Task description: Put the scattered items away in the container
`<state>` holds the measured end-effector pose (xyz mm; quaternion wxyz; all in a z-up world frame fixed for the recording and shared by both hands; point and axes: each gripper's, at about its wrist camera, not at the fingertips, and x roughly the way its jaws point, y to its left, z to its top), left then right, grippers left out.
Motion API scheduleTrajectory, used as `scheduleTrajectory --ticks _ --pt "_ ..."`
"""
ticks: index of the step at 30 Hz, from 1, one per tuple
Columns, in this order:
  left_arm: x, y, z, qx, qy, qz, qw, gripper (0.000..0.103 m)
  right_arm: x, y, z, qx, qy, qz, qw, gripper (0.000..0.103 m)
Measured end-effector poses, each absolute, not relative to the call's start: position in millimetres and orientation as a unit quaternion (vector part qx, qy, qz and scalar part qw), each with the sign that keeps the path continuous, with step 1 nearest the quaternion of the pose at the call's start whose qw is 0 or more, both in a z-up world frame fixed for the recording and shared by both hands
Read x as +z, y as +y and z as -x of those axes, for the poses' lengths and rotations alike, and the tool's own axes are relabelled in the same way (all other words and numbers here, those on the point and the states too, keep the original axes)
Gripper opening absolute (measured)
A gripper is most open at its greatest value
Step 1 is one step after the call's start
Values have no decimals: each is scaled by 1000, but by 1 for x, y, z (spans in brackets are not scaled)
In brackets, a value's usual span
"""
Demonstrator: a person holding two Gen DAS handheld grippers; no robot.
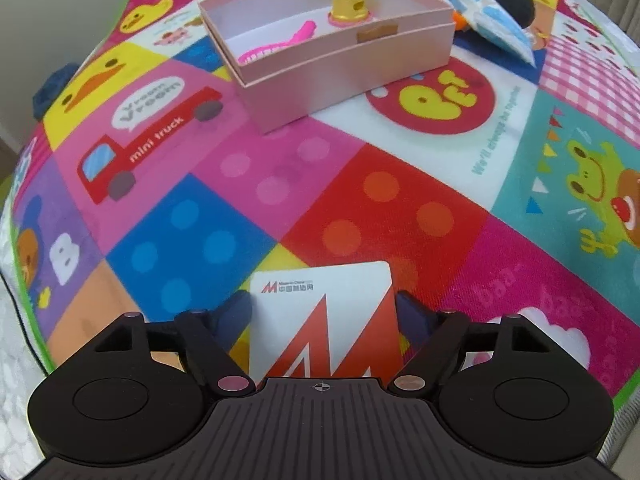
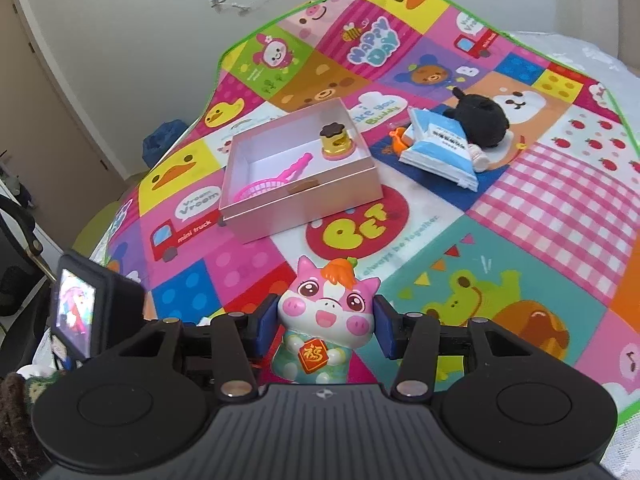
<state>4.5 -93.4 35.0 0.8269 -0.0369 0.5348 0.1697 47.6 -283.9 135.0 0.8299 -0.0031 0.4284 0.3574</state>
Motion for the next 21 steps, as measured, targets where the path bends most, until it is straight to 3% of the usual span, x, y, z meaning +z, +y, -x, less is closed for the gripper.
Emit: scheduleTrajectory --ticks 7,9,10,16,18,20,21 --pt "71 -89 18 163 471 31 866 82 156 -286 -40 359 403 16 842 48" --pt "93 -88 31 155 428 27 890 43 163 -285 -36 364 386 23 847 48" --pt "104 -87 36 156 408 23 899 29 167 -284 -35 367 378 26 850 48" --pt "150 -67 44 170 296 21 940 33 181 -269 -41 379 342 23 860 48" --pt "152 -53 41 151 305 46 939 48 182 -264 -46 380 344 21 858 48" --pt "149 -42 38 140 325 58 933 98 180 -261 -50 379 349 21 857 48" --pt "143 -38 36 134 343 58 928 103 177 -261 -52 378 352 22 856 48"
